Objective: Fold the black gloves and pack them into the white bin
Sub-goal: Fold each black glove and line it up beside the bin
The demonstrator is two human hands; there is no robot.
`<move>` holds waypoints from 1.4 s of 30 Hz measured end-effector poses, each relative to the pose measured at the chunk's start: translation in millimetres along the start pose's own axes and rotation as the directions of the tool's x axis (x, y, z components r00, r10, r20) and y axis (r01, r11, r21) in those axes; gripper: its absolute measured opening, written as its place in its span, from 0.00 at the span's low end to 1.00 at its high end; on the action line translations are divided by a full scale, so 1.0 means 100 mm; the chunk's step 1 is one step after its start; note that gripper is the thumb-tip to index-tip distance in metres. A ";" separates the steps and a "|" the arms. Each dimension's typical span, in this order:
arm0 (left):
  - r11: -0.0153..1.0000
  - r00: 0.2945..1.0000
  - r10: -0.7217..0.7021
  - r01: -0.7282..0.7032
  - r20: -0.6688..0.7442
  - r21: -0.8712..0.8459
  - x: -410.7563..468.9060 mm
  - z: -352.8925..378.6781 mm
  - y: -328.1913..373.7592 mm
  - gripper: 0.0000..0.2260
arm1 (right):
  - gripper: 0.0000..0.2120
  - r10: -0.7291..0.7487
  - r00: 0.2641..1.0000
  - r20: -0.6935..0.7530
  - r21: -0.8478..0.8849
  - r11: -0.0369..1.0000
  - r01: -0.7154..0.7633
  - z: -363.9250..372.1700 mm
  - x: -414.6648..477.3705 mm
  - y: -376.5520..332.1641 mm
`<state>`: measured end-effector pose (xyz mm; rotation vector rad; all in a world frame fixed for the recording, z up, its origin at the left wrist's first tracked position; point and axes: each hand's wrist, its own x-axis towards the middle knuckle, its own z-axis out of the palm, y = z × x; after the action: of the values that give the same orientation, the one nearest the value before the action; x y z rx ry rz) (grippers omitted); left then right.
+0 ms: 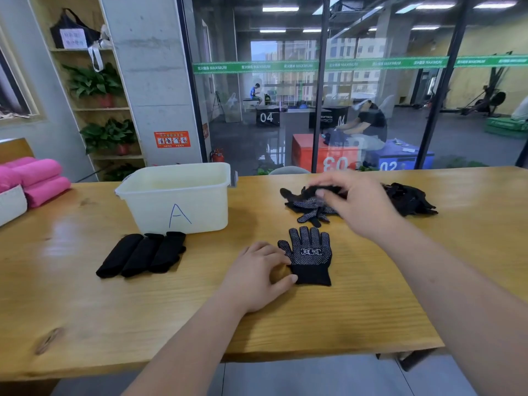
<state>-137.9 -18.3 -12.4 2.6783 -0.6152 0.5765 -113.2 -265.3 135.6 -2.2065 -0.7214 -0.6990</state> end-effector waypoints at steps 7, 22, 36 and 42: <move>0.998 1.000 -0.014 0.013 0.026 0.060 0.01 0.00 0.01 0.25 | 0.13 0.148 0.917 0.370 -0.349 0.937 -0.010 0.81 -0.82 0.51; 0.996 0.998 -0.050 0.048 0.035 0.073 0.00 -0.08 0.08 0.32 | 0.07 0.011 0.997 0.078 -0.295 0.955 0.013 0.91 -1.11 0.41; 0.994 0.996 -0.085 0.083 0.028 0.075 -0.02 -0.14 0.12 0.28 | 0.07 -0.018 0.988 0.154 -0.367 0.927 0.074 0.87 -1.18 0.30; 0.994 0.994 -0.103 0.102 0.023 0.038 -0.03 -0.16 0.15 0.29 | 0.11 0.032 0.983 0.183 -0.370 0.928 0.038 0.86 -1.17 0.25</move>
<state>-152.5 -23.6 3.0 2.7370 -0.4741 0.5318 -155.6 -249.5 -5.1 -2.6482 -0.7312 -0.6812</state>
